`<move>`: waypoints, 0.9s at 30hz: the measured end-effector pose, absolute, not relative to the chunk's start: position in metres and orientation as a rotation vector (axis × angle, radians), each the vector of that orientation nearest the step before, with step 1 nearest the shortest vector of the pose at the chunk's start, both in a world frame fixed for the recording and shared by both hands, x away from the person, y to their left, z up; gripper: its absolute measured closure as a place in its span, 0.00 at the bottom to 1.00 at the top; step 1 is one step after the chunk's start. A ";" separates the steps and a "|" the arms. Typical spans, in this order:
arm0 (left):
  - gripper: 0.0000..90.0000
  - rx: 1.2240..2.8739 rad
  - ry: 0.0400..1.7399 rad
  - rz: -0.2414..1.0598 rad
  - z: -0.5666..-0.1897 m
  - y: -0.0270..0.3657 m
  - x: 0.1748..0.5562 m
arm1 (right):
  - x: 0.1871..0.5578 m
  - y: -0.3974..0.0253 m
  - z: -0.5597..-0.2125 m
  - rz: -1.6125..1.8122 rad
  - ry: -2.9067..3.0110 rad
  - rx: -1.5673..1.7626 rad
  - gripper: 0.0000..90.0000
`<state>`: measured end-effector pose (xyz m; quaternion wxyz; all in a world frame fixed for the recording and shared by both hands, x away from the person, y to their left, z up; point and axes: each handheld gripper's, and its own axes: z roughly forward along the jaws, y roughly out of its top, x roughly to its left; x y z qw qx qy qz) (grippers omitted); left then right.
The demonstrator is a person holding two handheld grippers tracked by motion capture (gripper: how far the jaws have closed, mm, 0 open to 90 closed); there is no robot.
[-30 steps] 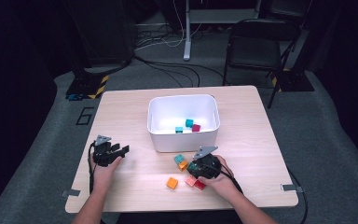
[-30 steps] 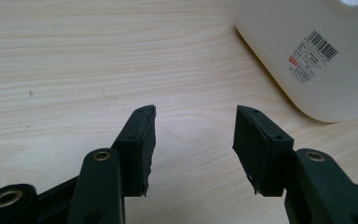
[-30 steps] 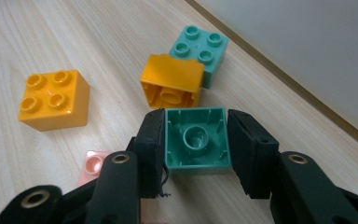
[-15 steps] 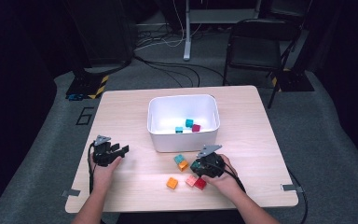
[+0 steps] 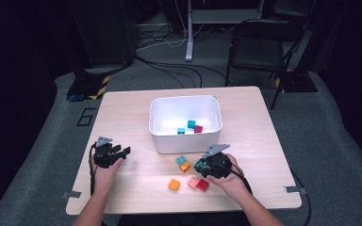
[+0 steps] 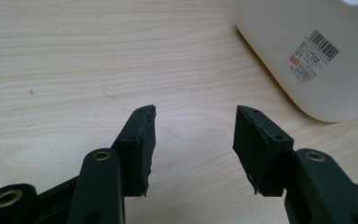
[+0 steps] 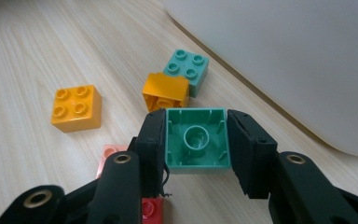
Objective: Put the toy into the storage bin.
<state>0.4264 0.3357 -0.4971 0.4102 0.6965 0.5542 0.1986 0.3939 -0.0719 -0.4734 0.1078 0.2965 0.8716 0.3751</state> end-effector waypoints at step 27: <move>0.54 1.746 1.400 0.502 -0.496 0.336 0.424 | 0.390 -0.082 -0.426 1.184 2.548 0.845 0.65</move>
